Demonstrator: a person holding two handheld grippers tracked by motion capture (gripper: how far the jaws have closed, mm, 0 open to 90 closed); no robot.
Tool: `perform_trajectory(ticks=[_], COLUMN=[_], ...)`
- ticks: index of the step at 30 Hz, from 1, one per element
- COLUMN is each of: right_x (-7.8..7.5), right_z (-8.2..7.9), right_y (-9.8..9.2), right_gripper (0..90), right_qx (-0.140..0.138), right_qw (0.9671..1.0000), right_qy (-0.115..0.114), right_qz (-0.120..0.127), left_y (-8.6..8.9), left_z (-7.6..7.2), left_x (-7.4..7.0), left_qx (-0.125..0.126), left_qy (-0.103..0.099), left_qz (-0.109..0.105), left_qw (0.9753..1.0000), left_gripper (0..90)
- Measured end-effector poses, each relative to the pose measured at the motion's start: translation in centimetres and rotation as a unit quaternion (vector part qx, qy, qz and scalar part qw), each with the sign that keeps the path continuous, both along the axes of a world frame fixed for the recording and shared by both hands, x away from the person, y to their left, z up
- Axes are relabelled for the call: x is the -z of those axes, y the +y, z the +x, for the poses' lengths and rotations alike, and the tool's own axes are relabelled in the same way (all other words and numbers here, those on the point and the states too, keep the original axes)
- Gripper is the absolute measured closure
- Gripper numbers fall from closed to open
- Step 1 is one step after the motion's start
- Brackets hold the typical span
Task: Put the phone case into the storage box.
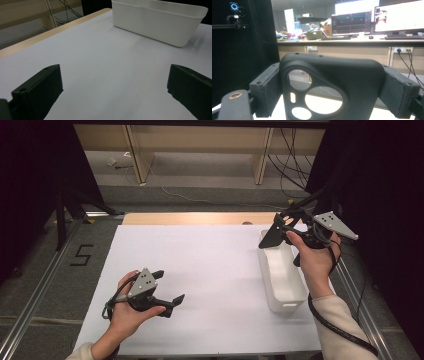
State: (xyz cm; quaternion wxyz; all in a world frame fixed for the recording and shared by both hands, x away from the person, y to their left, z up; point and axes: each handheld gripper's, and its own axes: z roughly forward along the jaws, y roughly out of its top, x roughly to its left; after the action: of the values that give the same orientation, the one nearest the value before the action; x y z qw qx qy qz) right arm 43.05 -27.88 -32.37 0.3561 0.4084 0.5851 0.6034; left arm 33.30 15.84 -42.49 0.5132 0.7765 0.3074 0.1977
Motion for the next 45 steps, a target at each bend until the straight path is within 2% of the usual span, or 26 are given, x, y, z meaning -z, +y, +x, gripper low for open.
perform_trajectory(ticks=[45], right_x=[0.6], right_z=[0.7], right_y=[-1.5], right_gripper=[15.8], right_qx=[0.031], right_qw=[0.9994], right_qy=[0.01], right_qz=[-0.011], left_y=[0.0], left_z=[0.0], left_x=[0.0], left_qx=[-0.002], left_qy=[0.0], left_qz=[0.002], left_qw=[1.0], left_gripper=[0.0])
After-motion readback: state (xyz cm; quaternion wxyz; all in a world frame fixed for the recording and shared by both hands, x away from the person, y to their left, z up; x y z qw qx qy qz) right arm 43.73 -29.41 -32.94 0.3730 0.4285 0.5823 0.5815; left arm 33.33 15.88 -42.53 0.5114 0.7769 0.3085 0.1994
